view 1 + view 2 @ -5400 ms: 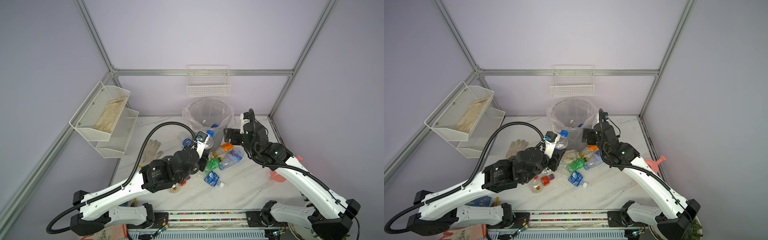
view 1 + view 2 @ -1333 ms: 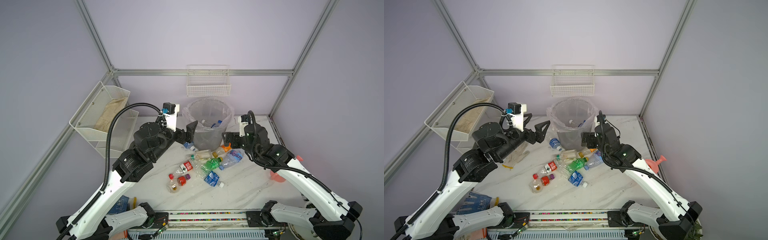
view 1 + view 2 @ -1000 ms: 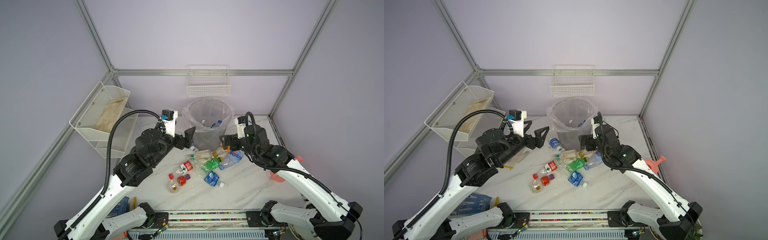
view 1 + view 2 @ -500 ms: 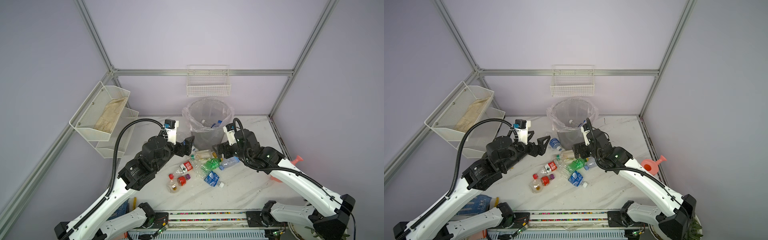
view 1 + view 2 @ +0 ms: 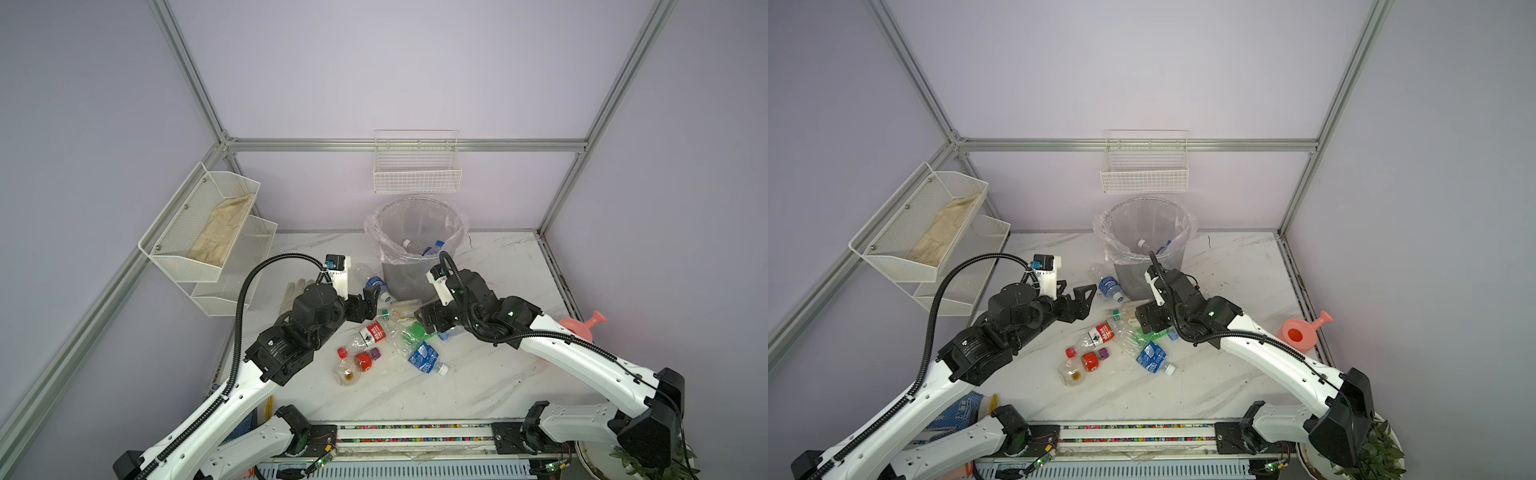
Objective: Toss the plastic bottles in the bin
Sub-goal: 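Lower the right gripper over a Pocari bottle while the left reaches another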
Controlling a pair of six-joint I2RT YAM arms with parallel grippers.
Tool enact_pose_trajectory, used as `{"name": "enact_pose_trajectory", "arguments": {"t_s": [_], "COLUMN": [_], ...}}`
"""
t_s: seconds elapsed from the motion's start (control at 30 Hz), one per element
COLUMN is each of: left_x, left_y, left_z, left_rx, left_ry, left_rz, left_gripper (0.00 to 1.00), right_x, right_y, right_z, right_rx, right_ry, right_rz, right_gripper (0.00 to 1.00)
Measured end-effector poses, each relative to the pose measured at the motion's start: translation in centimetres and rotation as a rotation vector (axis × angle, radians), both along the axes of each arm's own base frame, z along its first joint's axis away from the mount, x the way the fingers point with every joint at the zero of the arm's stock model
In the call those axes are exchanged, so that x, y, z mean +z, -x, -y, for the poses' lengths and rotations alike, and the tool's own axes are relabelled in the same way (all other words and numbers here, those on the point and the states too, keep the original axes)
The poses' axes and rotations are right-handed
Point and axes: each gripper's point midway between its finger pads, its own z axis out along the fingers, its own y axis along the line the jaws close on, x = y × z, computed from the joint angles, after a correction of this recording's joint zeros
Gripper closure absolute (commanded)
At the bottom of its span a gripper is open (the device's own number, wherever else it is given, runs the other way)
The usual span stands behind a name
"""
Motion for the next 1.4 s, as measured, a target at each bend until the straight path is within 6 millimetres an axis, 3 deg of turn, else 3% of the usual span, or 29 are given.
{"name": "enact_pose_trajectory", "arguments": {"t_s": [0.5, 0.77, 0.93, 1.23, 1.4], "left_x": [-4.8, -7.4, -10.4, -15.4, -16.7], "left_y": [-1.6, -5.4, -7.8, -10.6, -12.5], "left_z": [-3.0, -3.3, -3.3, -3.4, -3.2], "left_rx": [0.115, 0.144, 0.152, 0.170, 0.175], "left_ry": [0.094, 0.157, 0.158, 0.151, 0.161], "left_rz": [-0.144, -0.230, -0.302, -0.419, -0.446], "left_gripper": [0.16, 0.18, 0.18, 0.18, 0.19], "right_x": [-4.1, -5.0, -5.2, -5.7, -6.0], "right_y": [2.1, 2.8, 2.9, 2.9, 2.9], "right_z": [-1.8, -2.2, -2.2, -1.9, -1.7], "right_rx": [0.076, 0.088, 0.083, 0.075, 0.069], "right_ry": [0.090, 0.110, 0.116, 0.130, 0.140], "right_rz": [-0.064, -0.074, -0.073, -0.076, -0.075], "right_gripper": [0.11, 0.11, 0.11, 0.10, 0.10]}}
